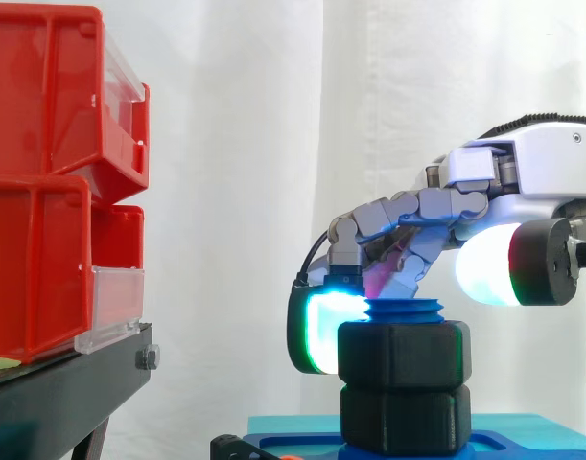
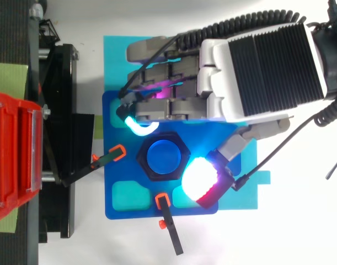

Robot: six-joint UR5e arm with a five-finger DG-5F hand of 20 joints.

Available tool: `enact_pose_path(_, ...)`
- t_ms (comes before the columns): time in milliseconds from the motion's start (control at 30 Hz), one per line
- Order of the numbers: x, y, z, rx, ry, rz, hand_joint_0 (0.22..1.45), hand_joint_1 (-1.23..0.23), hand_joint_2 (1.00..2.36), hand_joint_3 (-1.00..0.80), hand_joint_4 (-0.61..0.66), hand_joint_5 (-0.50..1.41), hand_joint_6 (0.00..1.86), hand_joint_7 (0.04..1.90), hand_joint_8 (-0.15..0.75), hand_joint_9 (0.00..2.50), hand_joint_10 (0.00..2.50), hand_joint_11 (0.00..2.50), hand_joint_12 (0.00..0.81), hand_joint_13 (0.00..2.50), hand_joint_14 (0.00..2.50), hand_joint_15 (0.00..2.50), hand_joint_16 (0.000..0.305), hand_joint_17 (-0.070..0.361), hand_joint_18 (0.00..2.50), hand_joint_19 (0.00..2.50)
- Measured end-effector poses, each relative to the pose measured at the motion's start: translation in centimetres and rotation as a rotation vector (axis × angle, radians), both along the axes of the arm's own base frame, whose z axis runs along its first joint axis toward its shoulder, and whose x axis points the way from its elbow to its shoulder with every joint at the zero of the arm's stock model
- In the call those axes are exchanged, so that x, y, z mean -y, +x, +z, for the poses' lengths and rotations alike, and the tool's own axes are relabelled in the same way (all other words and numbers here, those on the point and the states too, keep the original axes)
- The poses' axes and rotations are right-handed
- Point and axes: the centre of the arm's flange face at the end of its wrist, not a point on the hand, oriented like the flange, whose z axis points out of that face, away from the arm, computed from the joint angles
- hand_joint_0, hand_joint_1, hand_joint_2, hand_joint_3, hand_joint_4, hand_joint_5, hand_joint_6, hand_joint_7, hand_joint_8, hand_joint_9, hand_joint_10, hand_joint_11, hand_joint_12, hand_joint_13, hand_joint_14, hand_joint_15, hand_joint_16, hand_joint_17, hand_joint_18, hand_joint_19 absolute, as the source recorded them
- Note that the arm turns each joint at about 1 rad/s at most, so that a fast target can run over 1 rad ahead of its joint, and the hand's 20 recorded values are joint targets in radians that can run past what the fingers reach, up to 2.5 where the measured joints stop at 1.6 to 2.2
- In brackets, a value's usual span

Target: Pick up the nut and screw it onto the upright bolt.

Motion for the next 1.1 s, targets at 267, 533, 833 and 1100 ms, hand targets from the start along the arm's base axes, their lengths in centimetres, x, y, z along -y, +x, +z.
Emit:
enact_pose_path(267,1.2,-0.3,0.0,0.005,-0.013,0.003,0.53,-0.22,1.0,-0.5,0.17,0.07,0.5,1.36,0.235,1.14,0.0,0.0,0.183,0.79,0.0,0.0,0.013,0.029,0.46,0.0)
enact_pose_path(533,2.0,-0.2,0.6,0.021,-0.014,0.004,0.51,-0.18,1.0,-0.5,0.26,-0.06,0.5,0.89,0.228,0.95,0.0,0.0,0.225,0.64,0.0,0.0,0.022,0.048,0.29,0.0)
enact_pose_path(833,1.3,0.5,1.8,0.06,-0.013,0.011,0.5,-0.17,1.0,-0.5,0.22,-0.09,0.5,0.69,0.204,0.82,0.0,0.0,0.237,0.56,0.0,0.0,0.025,0.056,0.21,0.0)
enact_pose_path(1100,-0.7,0.9,1.5,0.063,-0.01,0.015,0.5,-0.16,1.0,-0.5,0.22,-0.09,0.5,0.7,0.203,0.77,0.0,0.0,0.246,0.52,0.0,0.0,0.026,0.058,0.16,0.0)
